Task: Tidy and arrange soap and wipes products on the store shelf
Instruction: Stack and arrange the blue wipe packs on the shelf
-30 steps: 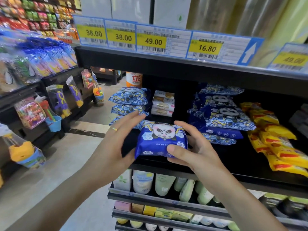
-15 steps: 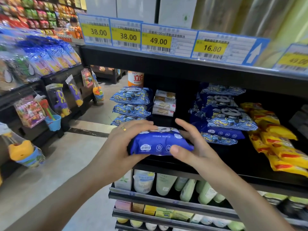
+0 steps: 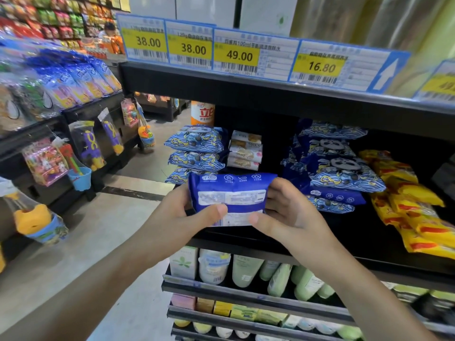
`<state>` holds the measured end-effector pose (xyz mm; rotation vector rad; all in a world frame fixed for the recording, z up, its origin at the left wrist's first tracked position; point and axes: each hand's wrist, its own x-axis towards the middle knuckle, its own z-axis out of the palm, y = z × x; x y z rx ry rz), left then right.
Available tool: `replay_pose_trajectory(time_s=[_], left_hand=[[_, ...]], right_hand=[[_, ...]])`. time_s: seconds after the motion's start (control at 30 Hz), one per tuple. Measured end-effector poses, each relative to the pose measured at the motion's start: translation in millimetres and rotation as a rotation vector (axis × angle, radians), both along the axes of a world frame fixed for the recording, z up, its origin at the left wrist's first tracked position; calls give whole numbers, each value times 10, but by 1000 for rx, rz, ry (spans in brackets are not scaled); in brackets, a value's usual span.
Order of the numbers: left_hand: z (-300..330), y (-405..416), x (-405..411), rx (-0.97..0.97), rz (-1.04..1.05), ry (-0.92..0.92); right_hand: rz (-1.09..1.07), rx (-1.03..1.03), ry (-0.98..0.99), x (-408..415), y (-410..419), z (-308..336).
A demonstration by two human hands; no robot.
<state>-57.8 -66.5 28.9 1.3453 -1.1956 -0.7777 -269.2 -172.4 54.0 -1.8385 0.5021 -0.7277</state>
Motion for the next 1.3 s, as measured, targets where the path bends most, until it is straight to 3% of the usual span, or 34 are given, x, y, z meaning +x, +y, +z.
replay_pose_trajectory(time_s=[0.23, 0.43, 0.57, 0.63, 0.77, 0.83, 0.97, 1.3], left_hand=[[2, -35, 19, 22, -38, 98], [5, -52, -5, 13, -79, 156], [-58, -65, 63, -33, 56, 138], [-103, -59, 146, -136, 149, -48], [-129, -45, 247, -247, 210, -780], [-117, -58, 216, -280, 184, -950], [-58, -75, 127, -396, 190, -990], [-40, -63, 105, -420, 167, -940]], right_hand=[[-3, 289, -87, 61, -13, -5], [-77, 364, -91, 123, -4, -22], [-156, 442, -96, 135, -30, -23], [-170, 493, -101, 122, -45, -14], [-157, 599, -125, 120, -58, -11], [-139, 632, -118, 145, -49, -9], [-133, 665, -94, 177, -36, -9], [-153, 633, -33, 147, -25, 24]])
